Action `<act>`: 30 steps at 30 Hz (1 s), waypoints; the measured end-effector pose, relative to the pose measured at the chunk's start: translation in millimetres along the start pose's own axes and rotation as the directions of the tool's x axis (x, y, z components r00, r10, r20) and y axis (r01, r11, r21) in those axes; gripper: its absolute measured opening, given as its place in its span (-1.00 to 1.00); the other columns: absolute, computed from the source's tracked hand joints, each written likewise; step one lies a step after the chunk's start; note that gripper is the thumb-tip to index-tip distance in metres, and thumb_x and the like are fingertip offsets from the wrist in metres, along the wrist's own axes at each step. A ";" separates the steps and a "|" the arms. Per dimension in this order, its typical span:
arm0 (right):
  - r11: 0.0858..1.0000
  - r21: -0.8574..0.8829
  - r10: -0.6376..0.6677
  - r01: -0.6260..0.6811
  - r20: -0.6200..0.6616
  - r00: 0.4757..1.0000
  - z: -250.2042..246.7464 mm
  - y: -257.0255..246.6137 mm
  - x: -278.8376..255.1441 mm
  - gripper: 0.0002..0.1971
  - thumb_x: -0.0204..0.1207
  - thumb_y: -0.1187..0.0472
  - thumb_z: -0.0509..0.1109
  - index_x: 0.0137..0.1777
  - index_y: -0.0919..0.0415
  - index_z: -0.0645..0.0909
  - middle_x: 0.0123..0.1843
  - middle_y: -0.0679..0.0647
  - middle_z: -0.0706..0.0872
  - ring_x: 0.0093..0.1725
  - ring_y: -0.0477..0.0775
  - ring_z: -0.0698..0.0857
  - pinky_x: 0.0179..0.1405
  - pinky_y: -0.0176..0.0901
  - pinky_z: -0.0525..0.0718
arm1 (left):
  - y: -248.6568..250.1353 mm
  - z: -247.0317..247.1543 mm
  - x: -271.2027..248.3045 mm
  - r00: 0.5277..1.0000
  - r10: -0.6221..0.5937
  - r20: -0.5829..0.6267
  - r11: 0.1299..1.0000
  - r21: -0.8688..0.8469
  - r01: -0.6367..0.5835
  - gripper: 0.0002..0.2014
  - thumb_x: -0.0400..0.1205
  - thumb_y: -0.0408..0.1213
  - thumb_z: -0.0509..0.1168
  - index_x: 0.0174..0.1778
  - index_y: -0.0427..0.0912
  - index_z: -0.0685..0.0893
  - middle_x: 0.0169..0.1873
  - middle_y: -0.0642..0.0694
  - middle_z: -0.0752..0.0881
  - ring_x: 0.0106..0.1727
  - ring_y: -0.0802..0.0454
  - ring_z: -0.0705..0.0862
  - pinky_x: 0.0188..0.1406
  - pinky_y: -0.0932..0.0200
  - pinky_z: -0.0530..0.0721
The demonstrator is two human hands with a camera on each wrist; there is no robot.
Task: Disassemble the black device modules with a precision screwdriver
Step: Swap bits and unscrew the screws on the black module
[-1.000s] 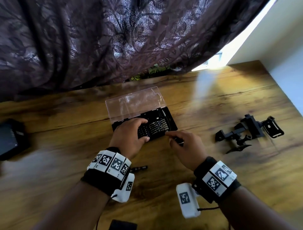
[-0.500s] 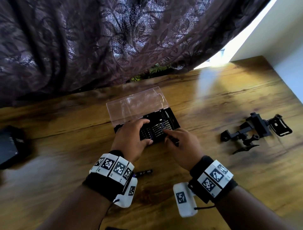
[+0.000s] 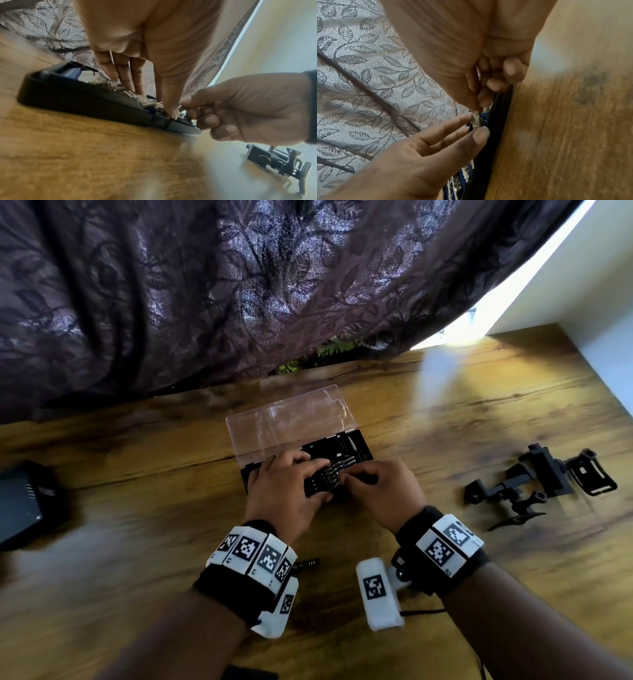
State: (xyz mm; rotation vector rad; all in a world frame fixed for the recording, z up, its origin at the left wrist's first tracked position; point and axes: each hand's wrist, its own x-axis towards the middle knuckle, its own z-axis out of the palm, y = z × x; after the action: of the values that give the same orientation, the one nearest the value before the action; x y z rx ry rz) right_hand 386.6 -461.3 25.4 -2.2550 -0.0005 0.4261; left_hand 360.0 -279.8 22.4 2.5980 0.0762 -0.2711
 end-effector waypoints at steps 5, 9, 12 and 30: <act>0.998 -0.064 0.020 -0.020 0.007 1.000 -1.5 -2.8 4.2 -0.91 0.60 0.05 0.52 -0.02 -0.03 0.84 -0.16 -0.19 0.81 -0.21 -0.28 0.72 -0.42 -0.57 0.51 | 9.8 -2.0 -1.2 0.999 -0.014 0.038 0.996 0.083 0.011 -0.43 0.62 0.25 0.37 0.58 0.49 0.42 0.58 0.26 0.38 0.60 0.01 0.30 0.52 -0.17 0.22; 0.994 -0.088 0.062 -0.062 -0.002 0.998 -1.2 -6.0 7.2 -0.90 0.57 0.06 0.55 -0.15 0.02 0.83 -0.24 -0.17 0.80 -0.26 -0.24 0.71 -0.42 -0.53 0.50 | 17.6 -2.3 -0.3 0.998 -0.031 0.059 0.992 0.122 0.023 -0.47 0.63 0.30 0.31 0.55 0.48 0.45 0.60 0.26 0.36 0.64 0.00 0.23 0.48 -0.24 0.25; 0.991 -0.134 0.027 -0.028 -0.007 1.000 0.3 -10.5 6.2 -0.91 0.55 0.08 0.55 -0.19 -0.03 0.81 -0.28 -0.19 0.77 -0.30 -0.26 0.69 -0.48 -0.57 0.48 | 20.7 -1.1 -0.2 0.997 -0.037 0.061 0.990 0.138 0.029 -0.51 0.65 0.23 0.33 0.54 0.47 0.48 0.61 0.24 0.36 0.65 -0.02 0.21 0.47 -0.26 0.27; 0.985 -0.171 -0.037 0.037 0.000 0.999 2.3 -8.5 7.6 -0.95 0.55 0.13 0.54 -0.15 0.00 0.78 -0.24 -0.18 0.75 -0.28 -0.23 0.67 -0.42 -0.55 0.51 | 18.0 -4.5 1.4 0.995 -0.040 0.094 0.990 0.139 0.026 -0.54 0.67 0.18 0.34 0.51 0.52 0.48 0.62 0.27 0.33 0.64 -0.03 0.21 0.47 -0.27 0.29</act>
State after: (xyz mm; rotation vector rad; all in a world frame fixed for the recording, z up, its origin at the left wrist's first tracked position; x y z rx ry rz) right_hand 394.3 -452.9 27.9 -2.4204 -0.0800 0.4164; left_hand 364.0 -293.1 34.8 2.7172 0.0685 -0.4269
